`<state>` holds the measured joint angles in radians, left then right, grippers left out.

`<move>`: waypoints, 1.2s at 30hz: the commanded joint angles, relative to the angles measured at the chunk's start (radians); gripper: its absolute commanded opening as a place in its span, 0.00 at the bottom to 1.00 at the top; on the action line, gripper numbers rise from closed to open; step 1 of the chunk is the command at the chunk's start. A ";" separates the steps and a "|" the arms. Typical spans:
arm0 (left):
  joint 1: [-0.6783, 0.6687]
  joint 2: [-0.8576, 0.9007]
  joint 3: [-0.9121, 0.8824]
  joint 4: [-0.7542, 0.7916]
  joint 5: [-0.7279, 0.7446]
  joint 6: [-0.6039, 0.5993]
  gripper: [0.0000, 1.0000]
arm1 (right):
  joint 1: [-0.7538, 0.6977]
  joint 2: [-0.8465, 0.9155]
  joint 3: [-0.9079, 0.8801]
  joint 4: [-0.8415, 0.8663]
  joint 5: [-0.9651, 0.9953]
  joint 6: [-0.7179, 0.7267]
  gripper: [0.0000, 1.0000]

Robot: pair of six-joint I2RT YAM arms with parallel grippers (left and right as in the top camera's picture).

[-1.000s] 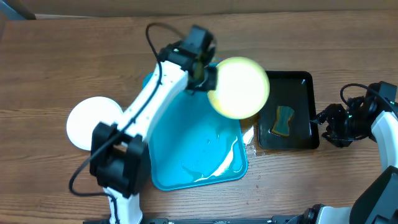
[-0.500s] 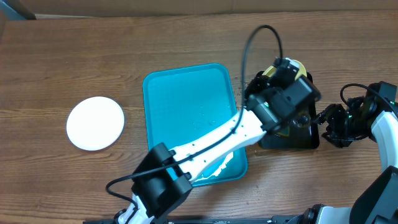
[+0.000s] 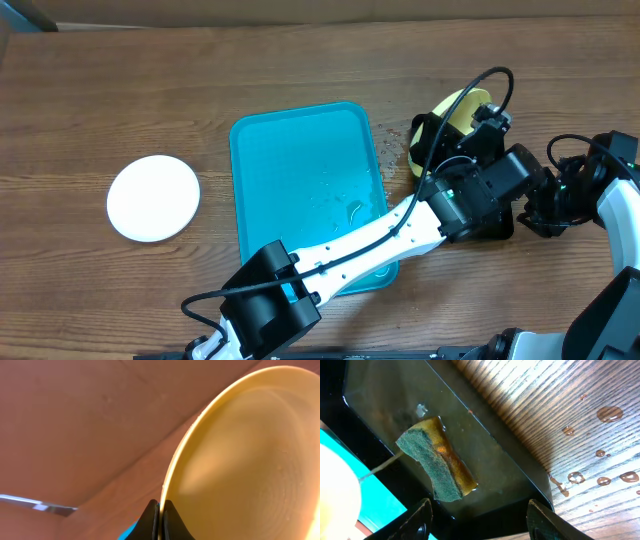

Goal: Clean dirty plates on tray and stack at the side
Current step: 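Tilt the yellow plate over the black tray with the left gripper to drain, then carry the yellow plate left and stack it on the white plate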

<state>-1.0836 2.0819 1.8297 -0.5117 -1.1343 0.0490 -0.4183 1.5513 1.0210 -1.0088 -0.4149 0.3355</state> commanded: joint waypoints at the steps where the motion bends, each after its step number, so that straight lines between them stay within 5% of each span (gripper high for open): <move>1: -0.008 -0.008 0.005 0.015 -0.077 0.034 0.04 | -0.003 -0.014 0.007 0.008 -0.014 -0.023 0.63; 18: -0.008 -0.012 0.005 0.013 -0.070 0.028 0.04 | -0.002 -0.014 0.006 0.008 -0.013 -0.023 0.63; 23: 0.037 -0.014 0.005 -0.152 0.231 -0.187 0.04 | -0.002 -0.014 0.006 0.007 -0.013 -0.023 0.63; 28: 0.065 -0.074 0.045 -0.241 0.225 -0.323 0.04 | -0.002 -0.014 0.006 0.003 -0.013 -0.029 0.63; 30: 0.079 -0.089 0.045 -0.191 0.338 -0.221 0.04 | -0.002 -0.014 0.006 0.005 -0.013 -0.029 0.63; 31: 0.089 -0.090 0.046 -0.159 0.302 -0.107 0.04 | -0.002 -0.014 0.006 0.008 -0.013 -0.029 0.63; 33: 0.099 -0.100 0.056 -0.153 0.146 -0.137 0.04 | -0.002 -0.014 0.006 0.006 -0.013 -0.026 0.63; 34: 0.099 -0.108 0.060 -0.169 0.187 -0.178 0.04 | -0.002 -0.014 0.006 0.004 -0.013 -0.026 0.63; 36: 0.092 -0.111 0.060 -0.174 0.359 -0.049 0.04 | -0.002 -0.014 0.006 0.004 -0.013 -0.026 0.63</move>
<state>-0.9833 2.0331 1.8484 -0.6865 -0.8921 -0.0978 -0.4183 1.5513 1.0210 -1.0080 -0.4152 0.3321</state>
